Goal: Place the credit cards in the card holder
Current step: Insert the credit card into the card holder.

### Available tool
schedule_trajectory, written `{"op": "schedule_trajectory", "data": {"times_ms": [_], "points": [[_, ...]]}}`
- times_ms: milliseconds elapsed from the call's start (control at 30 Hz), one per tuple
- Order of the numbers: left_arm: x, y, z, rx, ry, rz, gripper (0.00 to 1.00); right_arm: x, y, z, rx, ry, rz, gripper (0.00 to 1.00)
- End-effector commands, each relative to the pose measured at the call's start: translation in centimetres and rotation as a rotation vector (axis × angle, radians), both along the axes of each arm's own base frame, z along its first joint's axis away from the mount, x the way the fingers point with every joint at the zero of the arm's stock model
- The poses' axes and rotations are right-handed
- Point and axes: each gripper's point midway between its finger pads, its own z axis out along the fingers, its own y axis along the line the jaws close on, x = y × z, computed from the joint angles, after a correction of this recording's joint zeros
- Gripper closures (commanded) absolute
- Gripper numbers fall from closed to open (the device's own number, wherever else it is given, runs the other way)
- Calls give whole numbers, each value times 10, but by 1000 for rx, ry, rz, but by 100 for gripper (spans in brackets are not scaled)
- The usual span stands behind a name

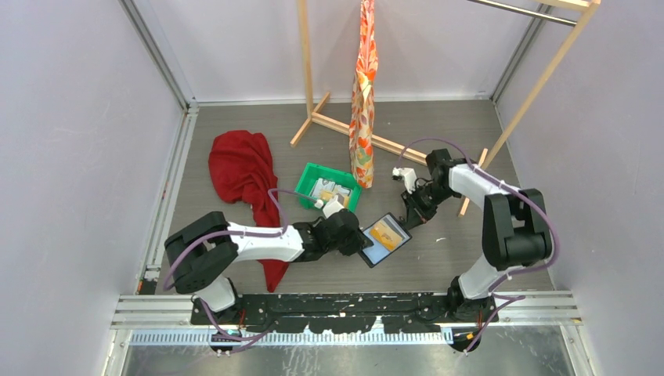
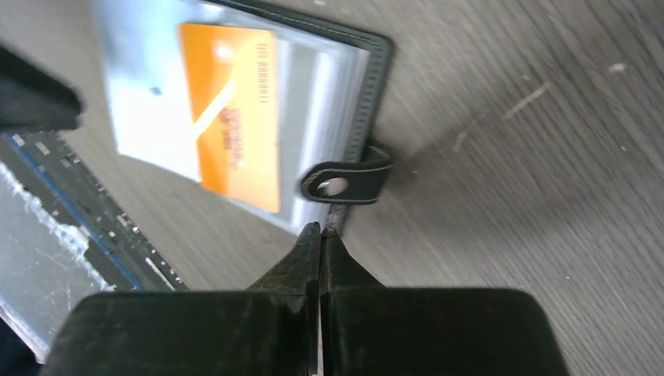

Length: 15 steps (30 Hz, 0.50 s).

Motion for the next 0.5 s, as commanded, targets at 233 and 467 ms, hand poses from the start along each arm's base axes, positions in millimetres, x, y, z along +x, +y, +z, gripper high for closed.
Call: {"op": "schedule_trajectory", "data": {"times_ms": [233, 467], "points": [[-1, -8, -26, 153, 19, -32, 99, 34, -18, -31, -214, 9, -149, 99], [7, -16, -39, 220, 32, -50, 100, 24, -13, -35, -215, 41, -105, 99]]}}
